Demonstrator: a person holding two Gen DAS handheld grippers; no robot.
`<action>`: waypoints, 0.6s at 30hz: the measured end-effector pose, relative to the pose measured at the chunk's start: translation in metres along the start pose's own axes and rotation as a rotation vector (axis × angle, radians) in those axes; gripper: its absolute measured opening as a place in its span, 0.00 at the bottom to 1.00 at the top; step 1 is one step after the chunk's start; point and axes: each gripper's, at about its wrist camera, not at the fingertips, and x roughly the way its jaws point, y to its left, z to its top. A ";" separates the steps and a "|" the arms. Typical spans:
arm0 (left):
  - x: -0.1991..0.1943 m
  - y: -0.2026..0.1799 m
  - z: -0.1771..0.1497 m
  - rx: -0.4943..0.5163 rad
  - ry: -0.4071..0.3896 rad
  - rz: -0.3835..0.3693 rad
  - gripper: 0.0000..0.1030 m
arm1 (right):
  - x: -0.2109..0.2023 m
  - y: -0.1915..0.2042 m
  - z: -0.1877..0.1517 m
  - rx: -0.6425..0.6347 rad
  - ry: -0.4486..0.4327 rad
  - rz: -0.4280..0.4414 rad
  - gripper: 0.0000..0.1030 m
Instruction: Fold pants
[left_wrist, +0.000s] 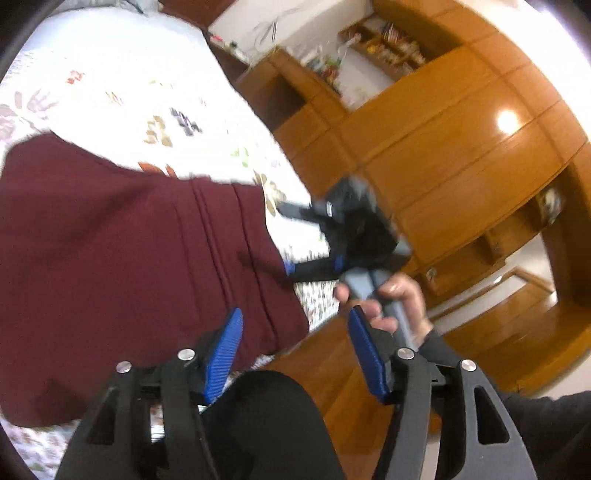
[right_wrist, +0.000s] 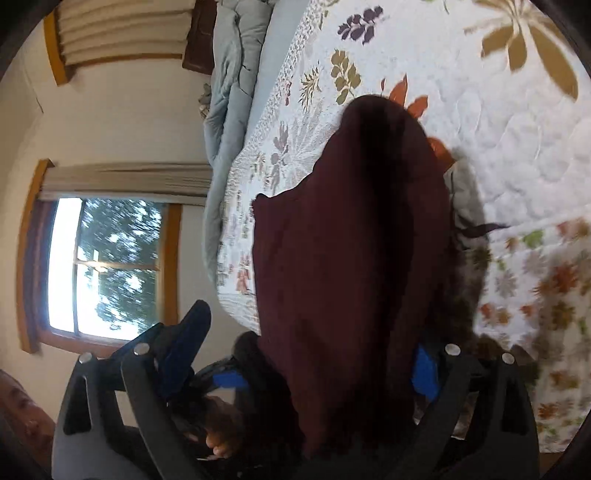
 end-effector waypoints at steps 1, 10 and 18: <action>-0.009 0.005 0.004 0.000 -0.020 0.005 0.63 | 0.001 -0.001 0.000 0.001 0.000 0.004 0.92; -0.036 0.114 0.057 -0.179 -0.059 0.079 0.64 | 0.011 -0.001 -0.004 -0.028 0.023 -0.114 0.66; -0.053 0.152 0.039 -0.275 -0.188 0.065 0.64 | 0.018 0.087 -0.006 -0.332 -0.017 -0.213 0.19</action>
